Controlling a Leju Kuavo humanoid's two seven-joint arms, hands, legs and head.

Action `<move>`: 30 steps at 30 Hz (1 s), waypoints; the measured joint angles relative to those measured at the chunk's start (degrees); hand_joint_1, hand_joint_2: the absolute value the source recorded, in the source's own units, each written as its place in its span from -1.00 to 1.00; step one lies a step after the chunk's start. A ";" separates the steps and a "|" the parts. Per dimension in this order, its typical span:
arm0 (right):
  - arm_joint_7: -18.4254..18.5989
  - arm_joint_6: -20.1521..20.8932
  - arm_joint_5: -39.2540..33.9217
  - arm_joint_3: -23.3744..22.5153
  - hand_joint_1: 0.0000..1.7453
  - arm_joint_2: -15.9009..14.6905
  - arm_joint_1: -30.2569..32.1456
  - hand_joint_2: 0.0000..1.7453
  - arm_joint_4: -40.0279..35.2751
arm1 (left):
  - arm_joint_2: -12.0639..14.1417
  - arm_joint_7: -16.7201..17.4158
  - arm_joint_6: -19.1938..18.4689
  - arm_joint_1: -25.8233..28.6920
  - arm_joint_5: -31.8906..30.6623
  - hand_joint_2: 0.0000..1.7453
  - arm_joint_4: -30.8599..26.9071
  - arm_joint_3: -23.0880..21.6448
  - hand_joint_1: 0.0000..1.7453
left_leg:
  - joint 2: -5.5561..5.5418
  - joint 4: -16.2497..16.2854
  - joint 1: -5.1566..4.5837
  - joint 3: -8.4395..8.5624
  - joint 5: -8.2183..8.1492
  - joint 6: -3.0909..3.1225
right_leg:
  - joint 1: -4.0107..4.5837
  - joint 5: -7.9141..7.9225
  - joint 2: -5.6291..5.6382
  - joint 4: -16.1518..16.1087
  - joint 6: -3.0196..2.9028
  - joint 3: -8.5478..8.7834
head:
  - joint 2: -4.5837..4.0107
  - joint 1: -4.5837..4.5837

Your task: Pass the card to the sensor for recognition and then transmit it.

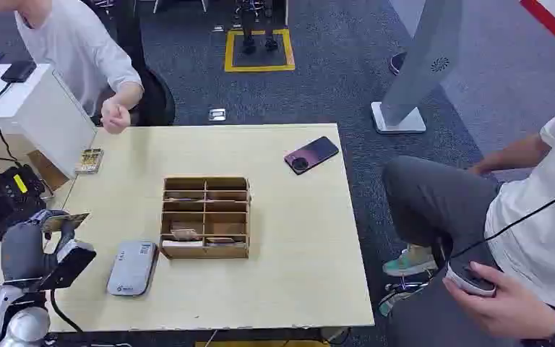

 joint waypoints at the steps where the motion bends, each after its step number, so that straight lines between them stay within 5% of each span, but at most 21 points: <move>1: 0.09 -0.11 0.00 -0.02 -1.00 0.04 0.01 -1.00 0.00 | -0.50 0.58 -2.10 0.00 2.25 1.00 -0.19 0.07 1.00 | 0.00 0.00 0.00 0.00 0.00 0.00 | 0.00 0.00 0.00 0.00 0.00 0.00 | 0.00 0.00; 4: 0.26 -0.55 -0.02 -0.07 -1.00 0.22 0.12 -1.00 0.00 | -1.86 3.71 -10.63 0.54 9.73 1.00 -2.03 0.09 1.00 | 0.00 0.00 -0.01 0.00 0.00 0.00 | -0.01 0.00 0.01 0.00 0.00 0.00 | 0.00 0.00; 11: 0.31 -1.18 -0.04 -0.77 -1.00 0.55 0.64 -1.00 0.00 | -2.53 10.53 -20.62 4.37 17.26 1.00 -6.86 0.07 1.00 | 0.03 0.00 -0.02 0.00 -0.02 0.00 | 0.00 -0.01 0.02 0.00 0.00 -0.03 | 0.00 0.00; 30: 0.46 -1.20 -0.02 -1.68 -1.00 0.72 0.73 -1.00 0.00 | -2.67 11.67 -21.89 8.56 12.40 1.00 -8.94 -0.68 1.00 | 0.01 0.00 -0.03 -0.01 -0.01 0.00 | 0.00 -0.01 0.01 -0.01 0.00 -0.03 | 0.00 0.00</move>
